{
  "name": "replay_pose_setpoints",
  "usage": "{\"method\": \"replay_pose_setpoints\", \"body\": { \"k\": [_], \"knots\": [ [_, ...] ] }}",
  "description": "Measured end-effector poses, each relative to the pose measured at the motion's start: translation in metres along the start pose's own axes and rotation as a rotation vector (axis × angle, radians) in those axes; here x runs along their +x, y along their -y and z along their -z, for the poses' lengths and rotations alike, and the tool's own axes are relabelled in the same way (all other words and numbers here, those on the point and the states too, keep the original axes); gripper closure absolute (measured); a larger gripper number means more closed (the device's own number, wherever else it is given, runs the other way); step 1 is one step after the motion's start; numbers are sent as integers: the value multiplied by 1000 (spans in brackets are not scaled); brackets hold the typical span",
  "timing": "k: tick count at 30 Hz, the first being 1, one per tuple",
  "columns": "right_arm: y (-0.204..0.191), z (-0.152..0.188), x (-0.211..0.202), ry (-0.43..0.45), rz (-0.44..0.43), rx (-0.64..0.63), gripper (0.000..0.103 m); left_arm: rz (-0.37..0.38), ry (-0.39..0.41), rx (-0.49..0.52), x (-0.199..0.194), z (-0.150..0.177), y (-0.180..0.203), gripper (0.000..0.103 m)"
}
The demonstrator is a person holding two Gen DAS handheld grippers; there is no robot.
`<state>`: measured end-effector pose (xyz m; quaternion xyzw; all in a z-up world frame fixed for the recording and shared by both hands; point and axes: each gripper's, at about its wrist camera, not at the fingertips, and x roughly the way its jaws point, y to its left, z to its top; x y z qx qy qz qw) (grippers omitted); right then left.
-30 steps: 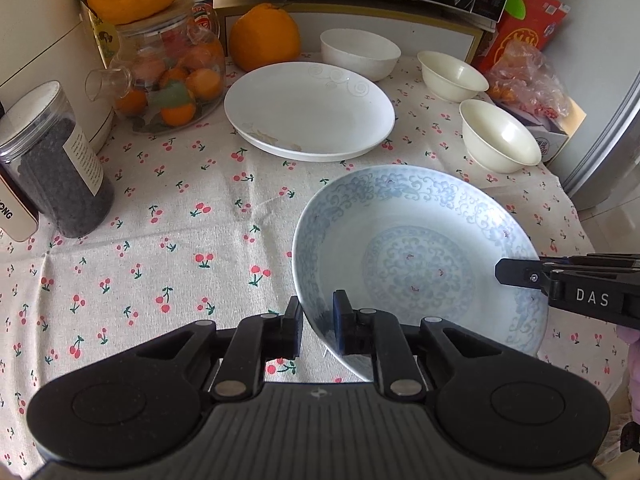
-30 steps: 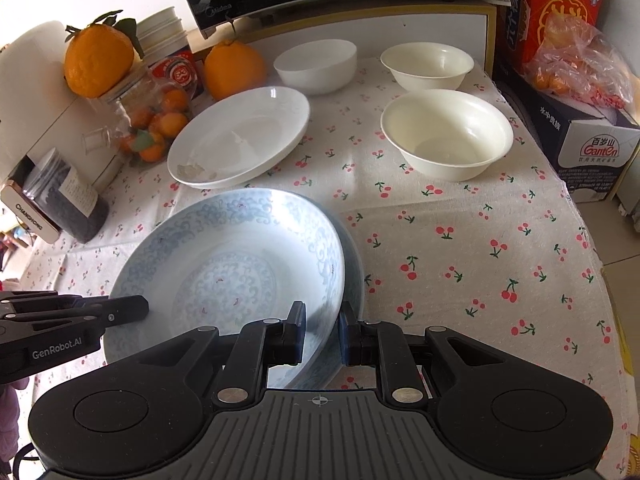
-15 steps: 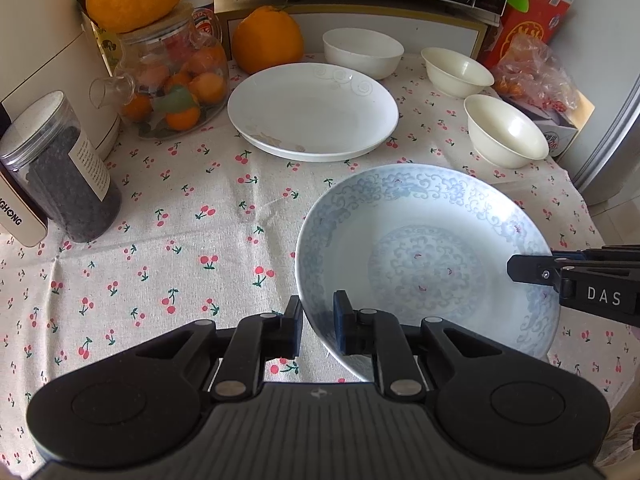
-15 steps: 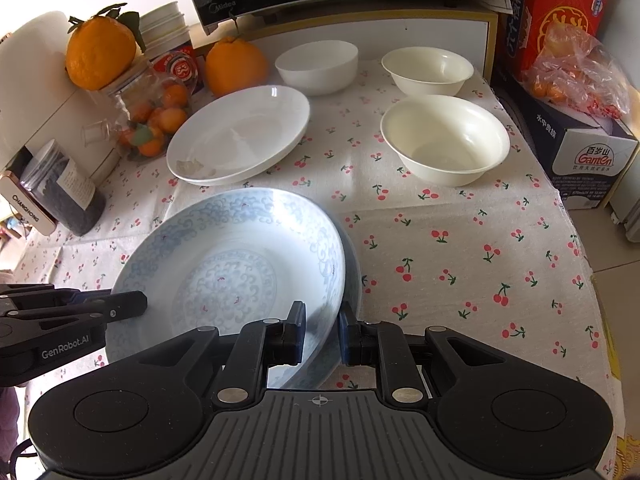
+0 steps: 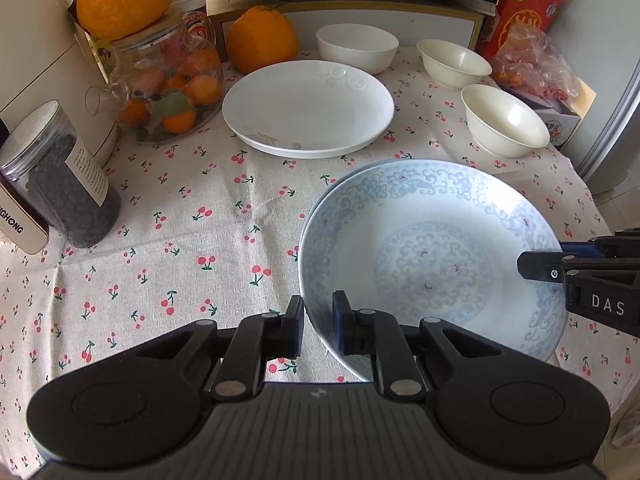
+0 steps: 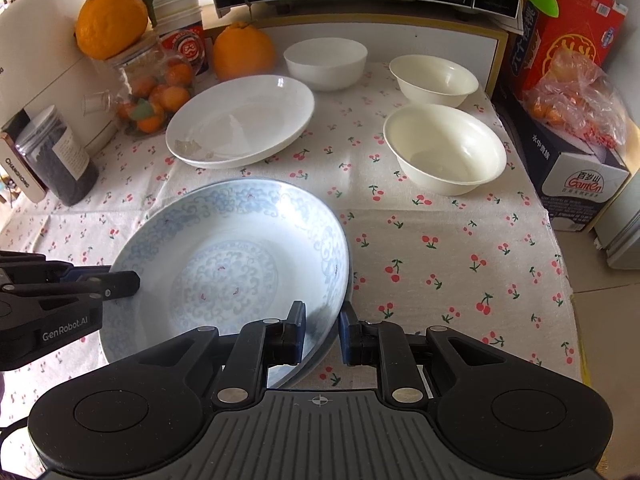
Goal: Organize plates and bowls
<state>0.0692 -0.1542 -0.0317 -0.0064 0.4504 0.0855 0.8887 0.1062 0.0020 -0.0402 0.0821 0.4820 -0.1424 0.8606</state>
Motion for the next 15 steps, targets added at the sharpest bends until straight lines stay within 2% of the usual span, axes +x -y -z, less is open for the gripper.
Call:
{"method": "replay_pose_setpoints", "body": {
  "k": [6, 15],
  "knots": [
    [-4, 1, 2, -13, 23, -31, 85, -27, 16, 29, -1, -1, 2, 92],
    [-2, 0, 1, -8, 20, -30, 83, -3, 2, 6, 0, -1, 0, 92]
  ]
}}
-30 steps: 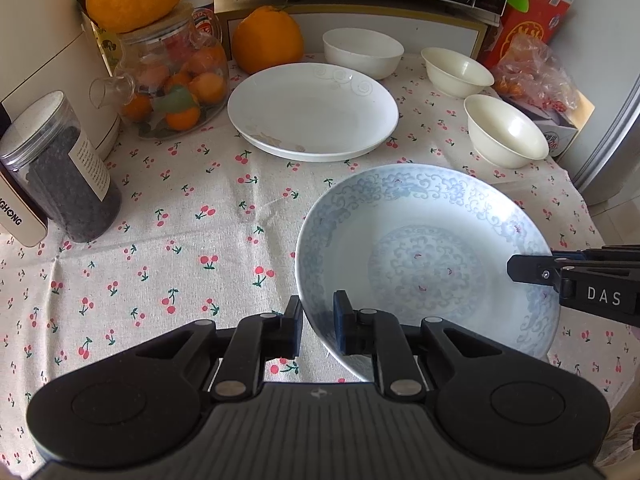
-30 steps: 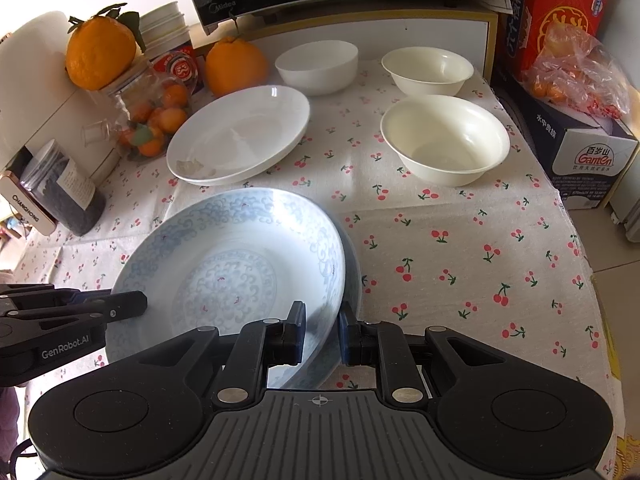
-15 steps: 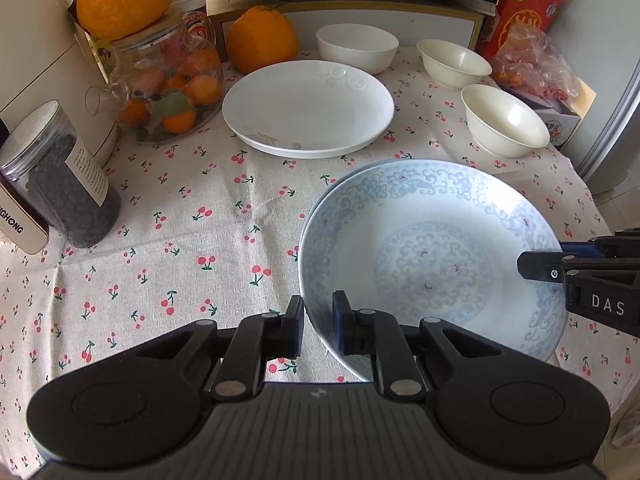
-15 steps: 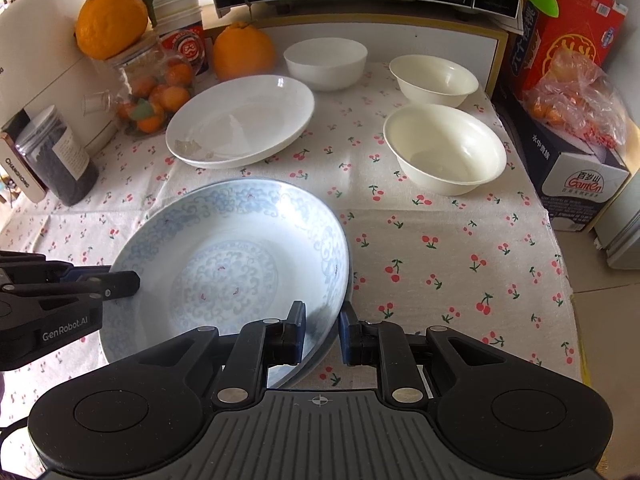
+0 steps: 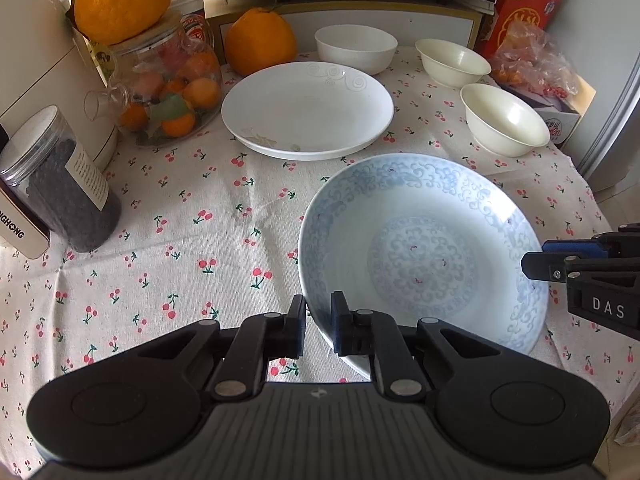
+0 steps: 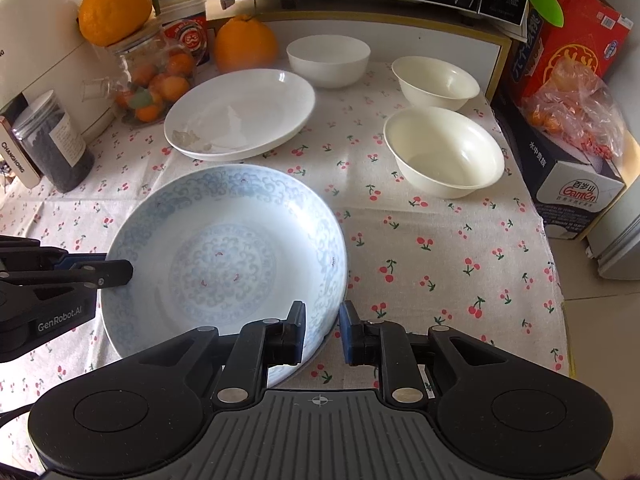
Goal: Organize plates and bowls
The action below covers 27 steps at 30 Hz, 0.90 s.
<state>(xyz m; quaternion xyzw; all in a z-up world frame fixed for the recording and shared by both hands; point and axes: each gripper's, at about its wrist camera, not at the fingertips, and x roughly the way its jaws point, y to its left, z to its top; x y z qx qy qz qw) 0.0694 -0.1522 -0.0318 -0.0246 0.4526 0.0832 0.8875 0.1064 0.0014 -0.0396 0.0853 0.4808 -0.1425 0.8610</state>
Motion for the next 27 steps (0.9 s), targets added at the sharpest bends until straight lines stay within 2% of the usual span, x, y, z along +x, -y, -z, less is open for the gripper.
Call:
{"method": "replay_pose_setpoints", "body": {
  "k": [5, 7, 9, 11, 12, 14, 16, 21, 24, 27],
  "knots": [
    [2, 0, 0, -1, -10, 11, 83, 6, -1, -5, -1, -1, 0, 90],
    [4, 0, 0, -5, -19, 22, 82, 12, 2, -16, -4, -1, -1, 82],
    [7, 0, 1, -13, -33, 39, 77, 18, 5, -29, -5, -2, -3, 79],
    [10, 1, 1, -19, -38, 51, 76, 29, 2, -45, -6, -3, -6, 71],
    [12, 1, 1, -22, -42, 58, 74, 36, 3, -57, -7, -3, -8, 62],
    [16, 1, 1, -25, -55, 75, 63, 49, 8, -83, -8, -4, -11, 54],
    [21, 1, -1, -17, -68, 104, 44, 63, 14, -107, -10, -4, -15, 44],
    [35, -4, -4, -6, -100, 180, 32, 97, 35, -179, -14, -9, -23, 23],
    [40, -9, -5, 0, -112, 213, 27, 91, 44, -216, -14, -12, -27, 12],
    [42, -21, -3, 1, -128, 229, 22, 75, 42, -237, -10, -17, -30, 9]
  ]
}}
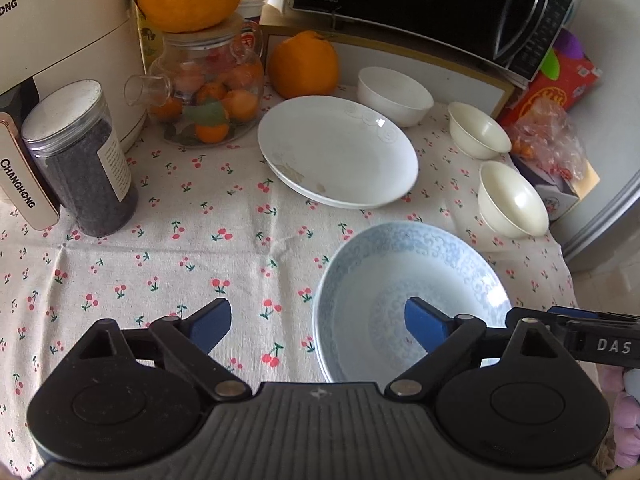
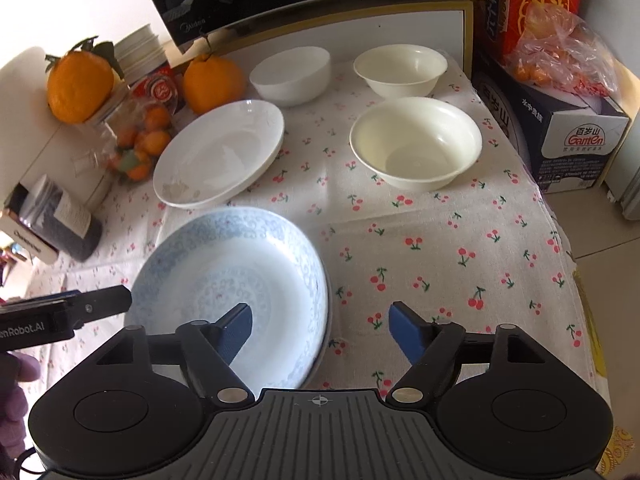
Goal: Organize plates and bowls
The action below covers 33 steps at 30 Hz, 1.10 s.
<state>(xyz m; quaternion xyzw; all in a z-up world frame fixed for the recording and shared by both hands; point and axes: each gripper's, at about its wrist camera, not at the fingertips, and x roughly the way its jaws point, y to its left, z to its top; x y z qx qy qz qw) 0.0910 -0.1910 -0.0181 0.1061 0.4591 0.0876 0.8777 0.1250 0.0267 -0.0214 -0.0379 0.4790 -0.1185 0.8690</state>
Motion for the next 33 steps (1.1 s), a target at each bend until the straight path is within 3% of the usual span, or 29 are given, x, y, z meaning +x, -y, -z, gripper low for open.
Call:
{"method": "replay_pose_setpoints", "body": {
  "k": [11, 19, 27, 33],
  "knots": [
    [-12, -60, 10, 51, -57, 6, 16, -119, 55, -47, 13, -46, -16, 1],
    [-15, -84, 40, 59, -94, 25, 15, -155, 58, -77, 39, -73, -21, 1],
    [-4, -89, 77, 61, -227, 126, 15, -82, 97, -133, 70, -82, -31, 2],
    [8, -92, 97, 87, -258, 177, 16, -25, 134, -123, 87, -84, -33, 15]
  ]
}}
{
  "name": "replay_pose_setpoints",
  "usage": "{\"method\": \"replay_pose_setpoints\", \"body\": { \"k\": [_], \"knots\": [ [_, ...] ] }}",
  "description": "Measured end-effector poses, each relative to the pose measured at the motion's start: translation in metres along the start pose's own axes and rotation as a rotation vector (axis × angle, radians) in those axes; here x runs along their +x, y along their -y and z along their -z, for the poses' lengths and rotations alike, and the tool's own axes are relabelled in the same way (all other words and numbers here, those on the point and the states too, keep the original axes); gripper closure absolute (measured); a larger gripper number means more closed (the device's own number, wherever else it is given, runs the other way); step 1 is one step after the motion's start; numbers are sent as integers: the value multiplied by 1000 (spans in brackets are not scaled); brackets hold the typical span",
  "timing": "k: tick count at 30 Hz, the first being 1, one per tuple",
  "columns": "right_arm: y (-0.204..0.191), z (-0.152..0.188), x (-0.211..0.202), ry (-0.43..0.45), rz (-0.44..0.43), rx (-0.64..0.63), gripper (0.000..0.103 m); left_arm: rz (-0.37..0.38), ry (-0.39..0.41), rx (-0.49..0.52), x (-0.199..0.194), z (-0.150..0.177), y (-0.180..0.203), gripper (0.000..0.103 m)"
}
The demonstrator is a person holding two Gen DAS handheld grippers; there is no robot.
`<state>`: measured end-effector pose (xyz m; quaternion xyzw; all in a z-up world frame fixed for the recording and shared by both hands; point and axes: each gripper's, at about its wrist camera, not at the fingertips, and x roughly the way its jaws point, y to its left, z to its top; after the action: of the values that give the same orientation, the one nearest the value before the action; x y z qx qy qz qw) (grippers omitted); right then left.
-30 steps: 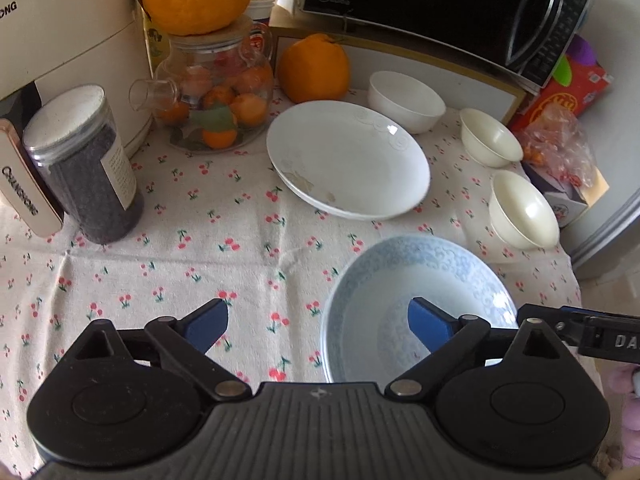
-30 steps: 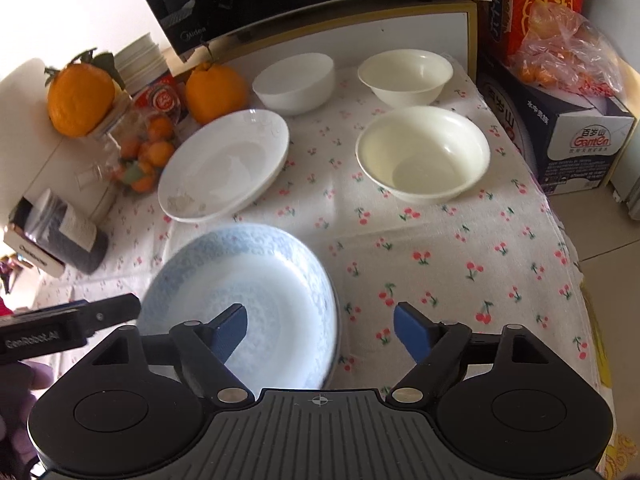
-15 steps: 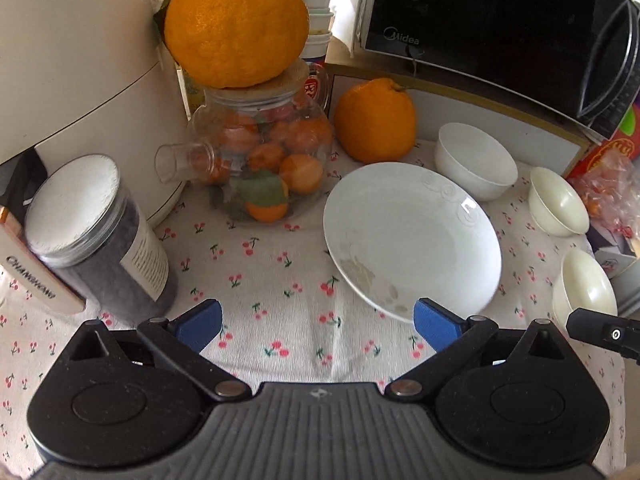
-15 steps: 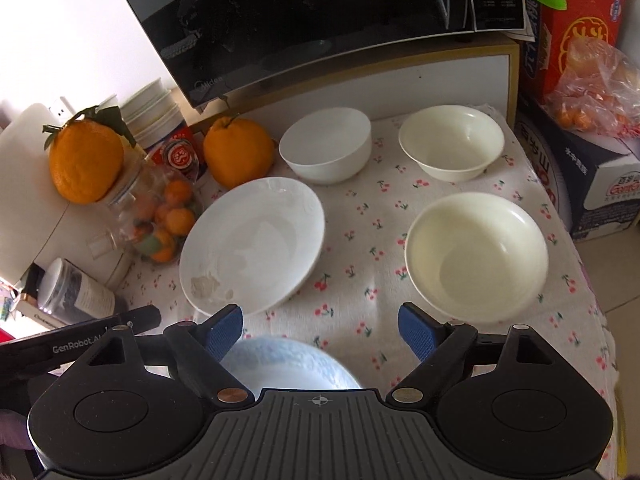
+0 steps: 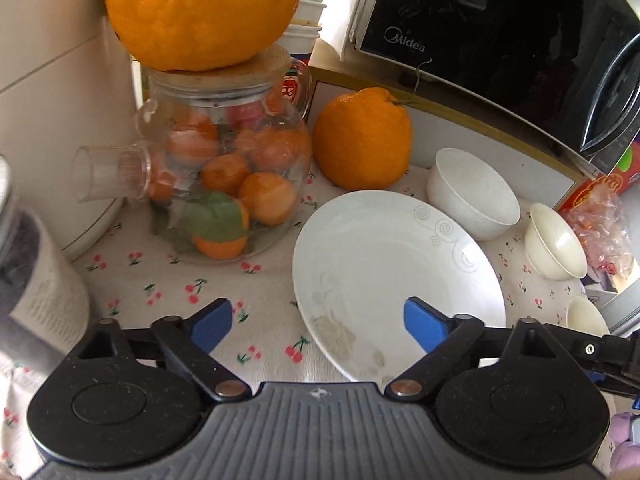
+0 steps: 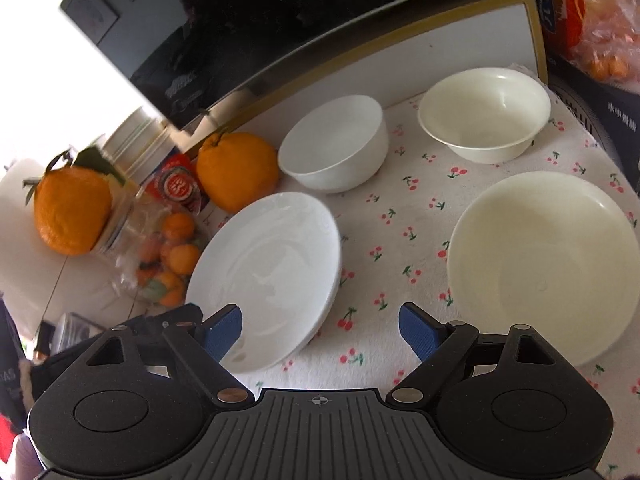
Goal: Organize plates and bowls
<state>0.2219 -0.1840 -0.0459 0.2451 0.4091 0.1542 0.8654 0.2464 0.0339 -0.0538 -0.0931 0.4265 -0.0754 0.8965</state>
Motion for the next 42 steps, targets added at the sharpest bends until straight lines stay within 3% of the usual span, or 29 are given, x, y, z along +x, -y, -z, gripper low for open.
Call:
{"method": "replay_pose_setpoints", "body": {
  "k": [5, 8, 10, 14, 16, 19, 25, 42],
  "knots": [
    [11, -3, 8, 13, -47, 52, 16, 19, -2, -14, 9, -1, -3, 32],
    [13, -6, 11, 27, -72, 70, 24, 21, 1, -25, 13, -1, -7, 44],
    [13, -8, 14, 27, -78, 75, 35, 23, -5, -36, 16, -1, -8, 55],
    [15, -8, 22, 15, -81, 96, 53, 23, 0, -38, 19, 0, -8, 66],
    [15, -8, 26, 7, -78, 102, 65, 24, 6, -31, 19, 1, -9, 80],
    [16, -6, 30, 4, -75, 109, 77, 19, 5, -42, 20, 2, -12, 88],
    [21, -2, 36, -4, -74, 134, 86, 22, 9, -50, 23, 2, -13, 91],
    [11, -4, 21, 12, -51, 124, 89, 47, 14, -48, 5, -2, -12, 93]
  ]
}}
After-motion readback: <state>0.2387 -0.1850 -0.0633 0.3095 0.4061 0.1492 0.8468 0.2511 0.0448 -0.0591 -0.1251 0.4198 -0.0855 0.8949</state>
